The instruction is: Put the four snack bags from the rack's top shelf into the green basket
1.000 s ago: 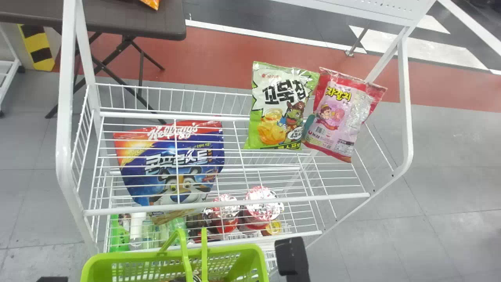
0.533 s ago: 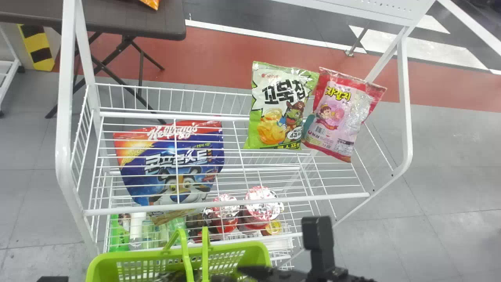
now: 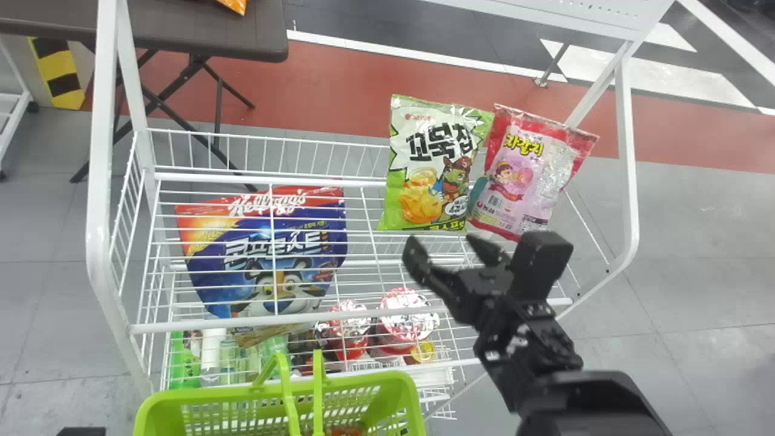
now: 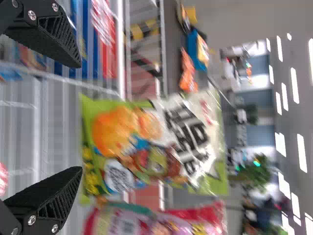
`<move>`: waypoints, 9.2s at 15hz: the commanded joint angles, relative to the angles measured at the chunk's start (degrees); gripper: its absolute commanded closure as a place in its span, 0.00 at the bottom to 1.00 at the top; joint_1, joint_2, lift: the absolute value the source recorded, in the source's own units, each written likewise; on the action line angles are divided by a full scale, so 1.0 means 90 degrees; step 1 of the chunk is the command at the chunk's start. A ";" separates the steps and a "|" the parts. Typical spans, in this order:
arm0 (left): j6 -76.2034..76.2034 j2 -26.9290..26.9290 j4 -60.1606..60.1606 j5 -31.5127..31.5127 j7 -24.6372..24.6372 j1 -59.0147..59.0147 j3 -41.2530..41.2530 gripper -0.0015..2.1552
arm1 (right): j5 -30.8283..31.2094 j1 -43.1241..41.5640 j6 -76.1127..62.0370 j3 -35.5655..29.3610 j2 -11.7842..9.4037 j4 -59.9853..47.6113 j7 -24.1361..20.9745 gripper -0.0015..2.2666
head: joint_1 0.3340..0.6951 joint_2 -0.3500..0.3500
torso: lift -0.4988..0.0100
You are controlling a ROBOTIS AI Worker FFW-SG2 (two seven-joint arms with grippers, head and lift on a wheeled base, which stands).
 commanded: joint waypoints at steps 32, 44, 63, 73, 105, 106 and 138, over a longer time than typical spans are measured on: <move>0.0000 -0.0011 0.0020 0.0000 0.0029 -0.0059 0.0019 0.96 | -0.2224 0.1978 0.7897 -0.2260 0.0319 -0.3822 0.2241 0.90 | 1.00 0.00 | 0.98; -0.0195 0.0008 0.0010 0.0010 0.0020 0.0010 -0.0030 0.96 | -0.1149 0.2017 0.7897 -0.0580 0.0026 -0.3451 0.2036 0.39 | 1.00 0.00 | 0.98; -0.0195 0.0018 -0.0029 -0.0029 0.0059 0.0029 -0.0040 0.96 | 0.1478 -0.2143 0.0931 -0.1069 -0.0014 0.1510 -0.1177 0.04 | 1.00 0.00 | 0.98; -0.0176 0.0086 0.0000 -0.0019 0.0088 -0.0020 -0.0040 0.96 | 0.1282 -0.2290 0.1712 -0.1166 -0.0101 0.1578 -0.0659 0.93 | 1.00 0.00 | 0.98; -0.0293 -0.0002 -0.0039 -0.0039 0.0117 0.0068 -0.0059 0.96 | -0.2390 0.2593 0.7897 -0.1596 0.0026 -0.4184 0.2436 0.92 | 1.00 0.00 | 0.98; -0.0293 -0.0002 -0.0039 -0.0039 0.0117 0.0068 -0.0069 0.96 | -0.2272 0.2593 0.7897 -0.1430 -0.0072 -0.4164 0.2417 0.72 | 1.00 0.00 | 0.98; -0.0293 -0.0002 -0.0156 -0.0097 0.0137 0.0146 -0.0088 0.96 | -0.0544 0.2837 -0.0671 0.0279 0.0133 -0.3178 0.0610 0.03 | 1.00 0.00 | 0.98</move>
